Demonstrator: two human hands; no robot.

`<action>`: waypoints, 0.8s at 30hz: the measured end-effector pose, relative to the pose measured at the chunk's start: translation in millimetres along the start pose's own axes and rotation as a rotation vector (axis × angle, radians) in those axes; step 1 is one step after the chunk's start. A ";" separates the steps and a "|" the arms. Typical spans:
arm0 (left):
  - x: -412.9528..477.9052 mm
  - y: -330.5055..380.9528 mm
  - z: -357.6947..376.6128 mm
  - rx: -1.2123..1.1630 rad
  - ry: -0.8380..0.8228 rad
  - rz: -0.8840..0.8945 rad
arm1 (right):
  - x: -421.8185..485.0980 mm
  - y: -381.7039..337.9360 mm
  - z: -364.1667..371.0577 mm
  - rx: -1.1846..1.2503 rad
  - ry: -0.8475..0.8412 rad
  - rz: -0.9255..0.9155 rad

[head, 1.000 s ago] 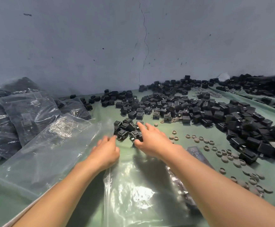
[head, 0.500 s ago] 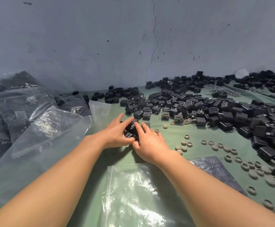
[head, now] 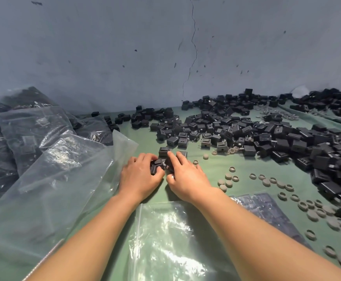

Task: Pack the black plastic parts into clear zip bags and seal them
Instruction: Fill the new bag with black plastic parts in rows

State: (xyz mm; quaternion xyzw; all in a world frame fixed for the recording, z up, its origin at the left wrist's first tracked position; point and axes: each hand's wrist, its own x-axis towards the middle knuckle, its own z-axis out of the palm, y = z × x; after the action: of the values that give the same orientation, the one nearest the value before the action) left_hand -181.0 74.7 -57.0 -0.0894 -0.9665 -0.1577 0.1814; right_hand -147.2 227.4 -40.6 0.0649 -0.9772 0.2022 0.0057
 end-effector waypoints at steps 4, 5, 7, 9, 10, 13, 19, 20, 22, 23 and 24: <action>-0.6 1.1 0.1 0.070 0.017 0.042 | -0.1 -0.8 -0.6 0.000 -0.011 0.012; -0.2 1.1 0.3 0.079 0.016 0.055 | 0.2 -1.0 -0.9 -0.001 -0.012 0.014; 0.3 0.9 0.9 0.073 -0.008 0.074 | 0.6 -1.9 -1.4 -0.005 -0.013 0.016; 0.0 0.1 1.2 0.065 -0.028 0.083 | -0.1 -2.7 -1.2 -0.008 -0.010 0.014; -0.1 -0.3 1.0 0.061 -0.030 0.081 | -0.6 -2.9 -1.1 -0.007 -0.008 0.012; -0.3 0.1 0.0 0.033 -0.012 0.065 | -2.1 -3.6 -0.5 0.001 -0.003 0.021; -2.7 -0.1 -1.9 -0.021 0.081 -0.024 | -2.5 -3.6 -0.4 -0.003 -0.012 0.046; -3.0 -0.8 -1.9 -0.033 0.095 -0.028 | -2.8 -3.7 -0.4 0.000 -0.008 0.044; -3.3 -2.7 -1.6 -0.057 0.104 -0.021 | -3.7 -3.5 -0.1 0.004 -0.001 0.042; -3.6 -3.4 -1.9 -0.072 0.102 -0.012 | -4.2 -3.2 0.0 0.007 0.002 0.043; -4.0 -3.3 -2.4 -0.108 0.104 -0.008 | -4.7 -2.8 -0.1 0.012 0.003 0.044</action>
State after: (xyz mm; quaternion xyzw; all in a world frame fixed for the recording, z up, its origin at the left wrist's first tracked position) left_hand -177.4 70.3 -57.3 -0.0869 -0.9463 -0.2146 0.2256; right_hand -142.2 225.5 -39.6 0.0431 -0.9771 0.2083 0.0023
